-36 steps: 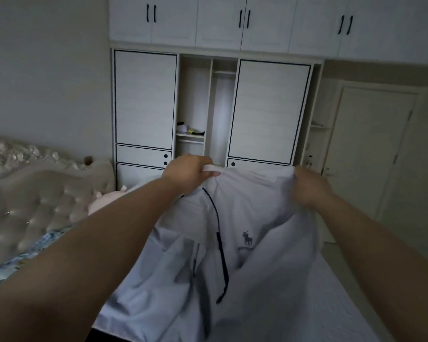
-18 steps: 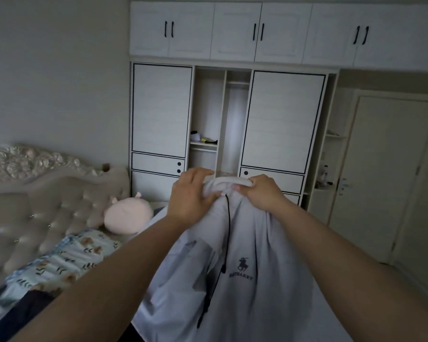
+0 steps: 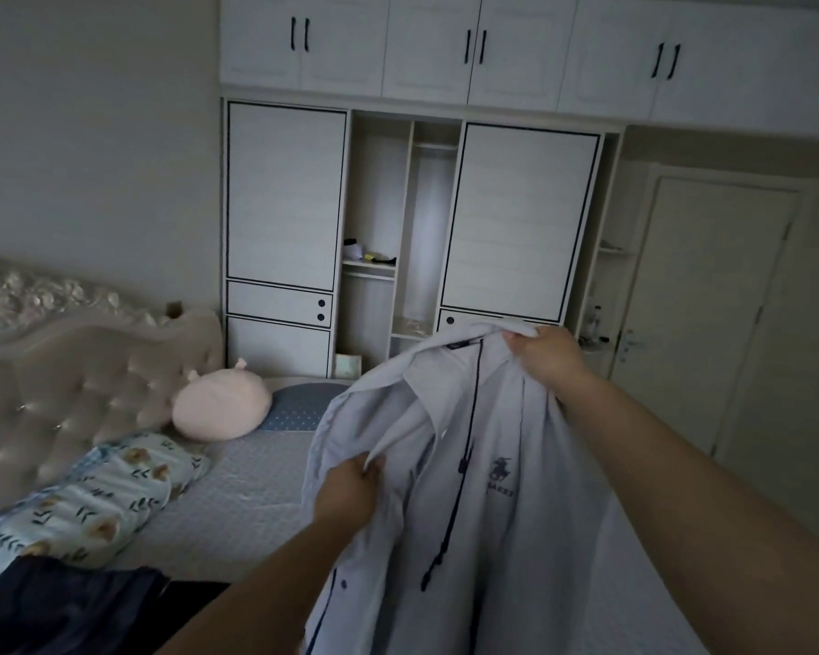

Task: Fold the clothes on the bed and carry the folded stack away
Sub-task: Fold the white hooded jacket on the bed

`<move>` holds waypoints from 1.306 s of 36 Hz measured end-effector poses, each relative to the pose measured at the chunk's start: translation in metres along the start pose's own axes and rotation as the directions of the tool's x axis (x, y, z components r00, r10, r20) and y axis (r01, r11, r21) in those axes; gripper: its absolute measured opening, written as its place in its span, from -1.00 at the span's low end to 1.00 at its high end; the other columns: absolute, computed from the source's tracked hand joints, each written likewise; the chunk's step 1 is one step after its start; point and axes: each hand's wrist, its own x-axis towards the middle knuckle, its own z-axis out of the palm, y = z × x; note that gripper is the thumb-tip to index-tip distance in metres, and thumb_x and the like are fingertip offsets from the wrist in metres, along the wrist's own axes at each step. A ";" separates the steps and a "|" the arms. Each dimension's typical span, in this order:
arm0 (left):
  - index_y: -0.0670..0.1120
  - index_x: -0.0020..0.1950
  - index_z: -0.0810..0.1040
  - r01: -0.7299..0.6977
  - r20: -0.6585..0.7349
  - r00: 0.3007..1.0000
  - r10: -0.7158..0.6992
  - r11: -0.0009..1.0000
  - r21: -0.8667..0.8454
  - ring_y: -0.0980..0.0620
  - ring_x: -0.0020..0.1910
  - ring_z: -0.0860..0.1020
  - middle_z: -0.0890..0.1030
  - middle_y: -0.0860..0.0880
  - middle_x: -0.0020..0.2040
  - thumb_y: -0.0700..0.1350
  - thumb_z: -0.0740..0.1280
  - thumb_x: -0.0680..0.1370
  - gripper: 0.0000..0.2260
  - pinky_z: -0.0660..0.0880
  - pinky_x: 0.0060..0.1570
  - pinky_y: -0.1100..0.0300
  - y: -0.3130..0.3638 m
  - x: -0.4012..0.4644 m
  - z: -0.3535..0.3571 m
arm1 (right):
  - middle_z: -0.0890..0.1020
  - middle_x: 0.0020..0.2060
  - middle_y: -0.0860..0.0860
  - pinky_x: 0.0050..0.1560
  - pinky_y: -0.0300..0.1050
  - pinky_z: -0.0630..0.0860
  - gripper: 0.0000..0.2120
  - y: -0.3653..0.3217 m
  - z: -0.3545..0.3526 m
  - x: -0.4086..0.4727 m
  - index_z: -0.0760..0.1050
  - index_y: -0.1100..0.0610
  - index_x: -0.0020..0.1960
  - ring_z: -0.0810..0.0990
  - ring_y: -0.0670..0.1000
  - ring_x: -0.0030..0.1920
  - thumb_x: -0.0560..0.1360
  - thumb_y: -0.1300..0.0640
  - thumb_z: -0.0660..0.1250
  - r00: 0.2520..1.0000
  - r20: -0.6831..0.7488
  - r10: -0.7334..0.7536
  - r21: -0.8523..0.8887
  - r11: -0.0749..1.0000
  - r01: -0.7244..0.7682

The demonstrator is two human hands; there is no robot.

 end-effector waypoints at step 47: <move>0.05 0.36 0.35 0.306 0.428 0.894 -0.131 0.876 -0.372 0.18 0.01 0.47 0.49 0.12 0.22 0.26 0.47 0.28 -0.27 0.35 0.03 0.13 0.072 0.013 -0.041 | 0.61 -0.16 0.19 -0.33 -0.12 0.23 -0.84 0.001 0.021 -0.025 0.45 0.20 -0.08 0.40 0.09 -0.25 0.53 0.12 0.18 0.907 -0.098 -0.411 -0.505 0.806 0.310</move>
